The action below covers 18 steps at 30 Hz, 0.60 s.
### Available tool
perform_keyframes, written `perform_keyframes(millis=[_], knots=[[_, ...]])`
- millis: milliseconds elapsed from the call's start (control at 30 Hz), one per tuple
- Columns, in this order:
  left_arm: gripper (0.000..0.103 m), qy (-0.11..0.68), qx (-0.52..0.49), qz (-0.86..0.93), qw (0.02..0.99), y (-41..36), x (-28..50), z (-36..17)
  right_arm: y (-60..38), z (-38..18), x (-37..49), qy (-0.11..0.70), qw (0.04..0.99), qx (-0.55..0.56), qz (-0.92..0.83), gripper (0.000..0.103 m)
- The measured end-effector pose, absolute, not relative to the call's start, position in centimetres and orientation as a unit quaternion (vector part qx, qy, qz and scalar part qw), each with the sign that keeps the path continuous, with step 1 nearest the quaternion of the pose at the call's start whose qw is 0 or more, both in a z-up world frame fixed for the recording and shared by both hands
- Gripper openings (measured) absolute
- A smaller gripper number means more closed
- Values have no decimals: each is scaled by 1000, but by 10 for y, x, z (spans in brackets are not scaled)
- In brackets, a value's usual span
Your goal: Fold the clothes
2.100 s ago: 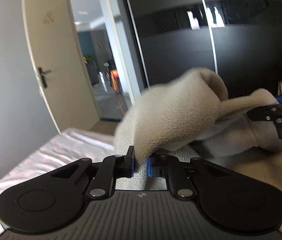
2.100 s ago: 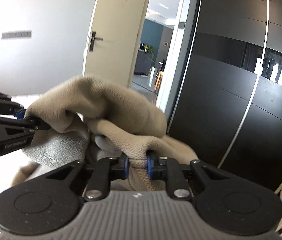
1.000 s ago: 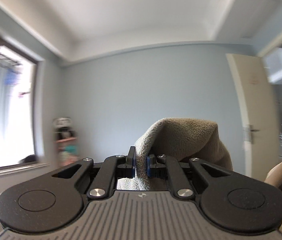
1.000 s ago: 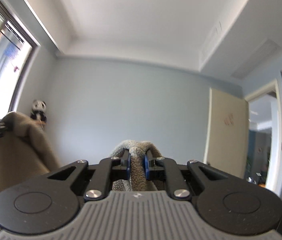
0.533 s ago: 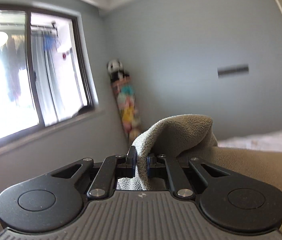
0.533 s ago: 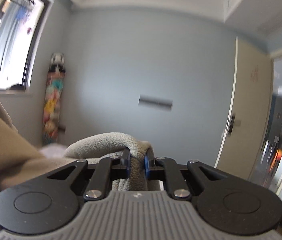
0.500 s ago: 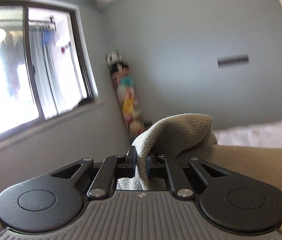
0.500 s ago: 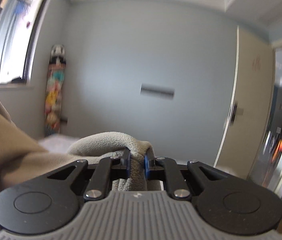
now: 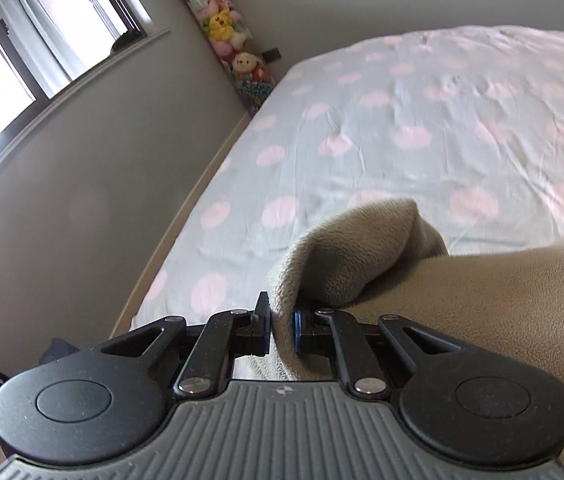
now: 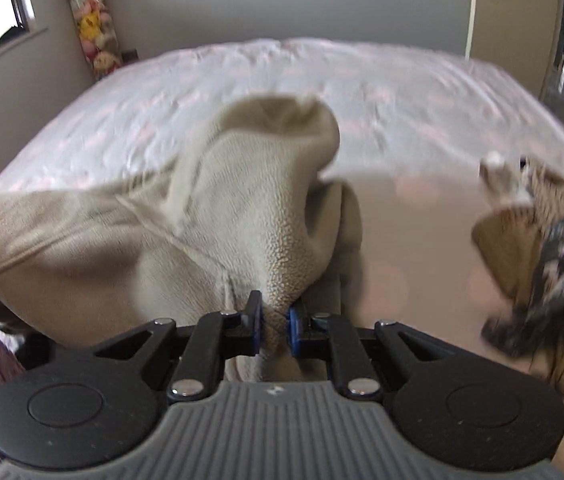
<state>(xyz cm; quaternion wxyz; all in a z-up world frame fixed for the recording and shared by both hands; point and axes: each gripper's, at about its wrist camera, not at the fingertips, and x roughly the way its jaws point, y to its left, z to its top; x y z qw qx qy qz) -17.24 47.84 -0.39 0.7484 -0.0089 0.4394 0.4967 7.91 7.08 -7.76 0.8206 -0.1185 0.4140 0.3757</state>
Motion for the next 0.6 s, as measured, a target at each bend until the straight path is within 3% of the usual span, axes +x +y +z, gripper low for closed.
perform_keyframes(millis=[167, 233, 267, 333, 433, 600], knots=[[14, 436, -13, 475, 765, 463, -177, -1, 76, -54, 70, 394, 833, -128, 368, 23], [20, 425, -18, 460, 779, 452, -179, 9, 72, -46, 65, 377, 842, -132, 363, 56], [25, 420, -19, 450, 788, 446, -181, 10, 70, -42, 62, 367, 847, -135, 361, 59], [30, 413, -13, 415, 811, 433, -178, 18, 68, -38, 58, 355, 852, -144, 357, 61], [45, 408, -4, 350, 843, 414, -167, 23, 64, -37, 58, 358, 850, -140, 361, 67], [47, 405, -3, 264, 876, 375, -135, 20, 55, -47, 66, 394, 834, -115, 370, 68]])
